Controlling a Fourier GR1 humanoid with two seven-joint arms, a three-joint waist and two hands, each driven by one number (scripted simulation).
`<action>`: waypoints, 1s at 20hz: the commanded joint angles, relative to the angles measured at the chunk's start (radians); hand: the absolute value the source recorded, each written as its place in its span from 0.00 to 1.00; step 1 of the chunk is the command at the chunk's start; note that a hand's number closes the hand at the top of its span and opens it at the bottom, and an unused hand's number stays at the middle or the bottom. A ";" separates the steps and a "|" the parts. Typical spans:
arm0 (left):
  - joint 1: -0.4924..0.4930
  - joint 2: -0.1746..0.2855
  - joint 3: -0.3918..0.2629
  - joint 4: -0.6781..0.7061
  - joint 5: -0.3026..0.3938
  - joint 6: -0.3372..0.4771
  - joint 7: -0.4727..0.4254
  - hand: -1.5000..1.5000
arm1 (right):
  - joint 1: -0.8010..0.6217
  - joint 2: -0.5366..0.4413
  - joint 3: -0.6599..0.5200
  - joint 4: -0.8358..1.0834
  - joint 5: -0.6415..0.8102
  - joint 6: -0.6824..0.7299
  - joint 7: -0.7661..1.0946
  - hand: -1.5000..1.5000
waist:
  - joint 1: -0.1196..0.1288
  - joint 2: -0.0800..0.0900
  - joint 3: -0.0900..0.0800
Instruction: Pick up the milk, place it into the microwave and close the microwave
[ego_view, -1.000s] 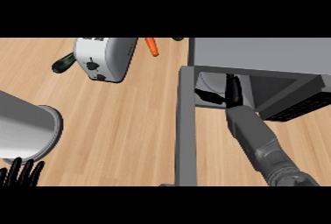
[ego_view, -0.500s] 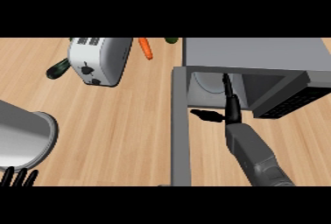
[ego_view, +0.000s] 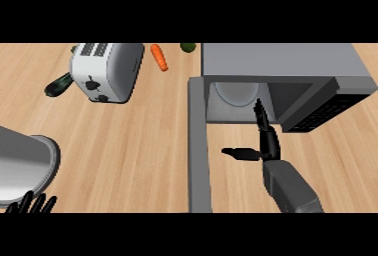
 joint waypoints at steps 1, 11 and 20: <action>-0.035 0.017 0.003 -0.073 0.026 0.034 0.120 0.00 | 0.088 0.016 0.028 -0.067 0.007 0.055 -0.045 0.00 | -0.014 -0.004 -0.001; -0.004 -0.030 -0.178 0.002 -0.143 -0.039 0.054 0.00 | 0.356 -0.074 0.064 -0.363 -0.019 0.103 0.013 1.00 | -0.024 -0.009 -0.002; -0.236 -0.010 -0.254 0.194 -0.384 -0.003 -0.005 1.00 | 0.587 -0.171 0.019 -0.563 -0.119 0.221 0.045 0.00 | -0.025 -0.005 -0.002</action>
